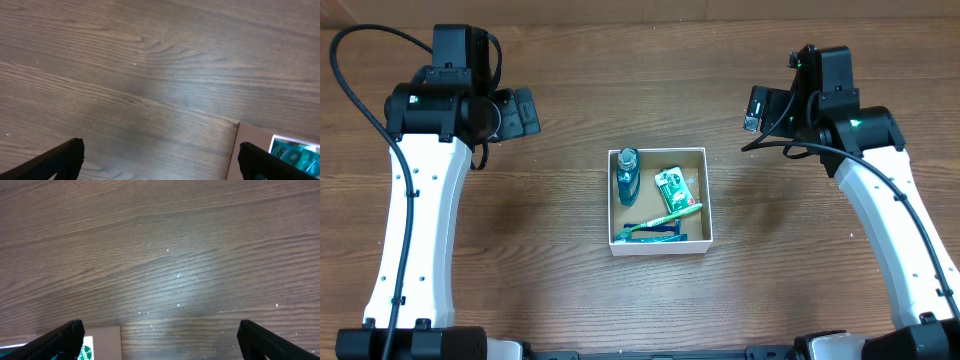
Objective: Pack container
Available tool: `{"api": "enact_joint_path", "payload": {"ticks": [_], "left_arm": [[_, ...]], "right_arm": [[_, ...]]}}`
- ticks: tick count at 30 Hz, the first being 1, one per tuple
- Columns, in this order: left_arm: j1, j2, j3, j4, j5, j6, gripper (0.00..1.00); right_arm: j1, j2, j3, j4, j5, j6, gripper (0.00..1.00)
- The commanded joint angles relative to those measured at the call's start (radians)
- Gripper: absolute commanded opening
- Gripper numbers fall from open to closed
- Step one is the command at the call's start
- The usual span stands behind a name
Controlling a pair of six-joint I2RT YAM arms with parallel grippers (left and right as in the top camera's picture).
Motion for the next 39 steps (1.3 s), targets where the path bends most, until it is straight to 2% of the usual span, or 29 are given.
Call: {"api": "enact_joint_path", "payload": {"ticks": [1,3,5,11,13,16,21,25,33,39], "left_arm": [[-0.009,-0.073,0.005,-0.048,-0.005,0.047,1.00],[-0.023,-0.149,-0.025,-0.066,0.019,0.047,1.00],[-0.060,-0.268,-0.117,-0.019,0.014,0.055,1.00],[-0.148,-0.770,-0.605,0.196,0.010,0.090,1.00],[-0.146,-0.940,-0.752,0.222,0.010,0.084,1.00],[-0.146,-1.075,-0.874,0.226,0.010,0.080,1.00],[-0.146,-1.080,-0.960,0.211,0.012,0.080,1.00],[-0.146,-1.077,-0.975,0.159,0.012,0.080,1.00],[-0.146,-1.077,-0.975,0.156,0.012,0.080,1.00],[-0.146,-1.077,-0.975,0.156,0.012,0.080,1.00]], "right_arm": [[-0.002,-0.122,0.006,-0.031,0.010,0.030,1.00],[-0.001,-0.187,-0.003,-0.056,0.014,0.031,1.00],[-0.001,-0.275,-0.053,-0.049,0.040,0.047,1.00],[-0.001,-0.628,-0.414,0.030,0.040,0.054,1.00],[-0.001,-0.740,-0.532,0.040,0.040,0.053,1.00],[-0.001,-0.823,-0.594,-0.017,0.039,0.053,1.00],[-0.001,-0.814,-0.594,-0.102,0.039,0.053,1.00],[-0.001,-0.805,-0.594,-0.103,0.039,0.053,1.00],[-0.001,-0.804,-0.594,-0.103,0.039,0.053,1.00],[-0.002,-0.979,-0.618,-0.122,0.040,0.045,1.00]]}}
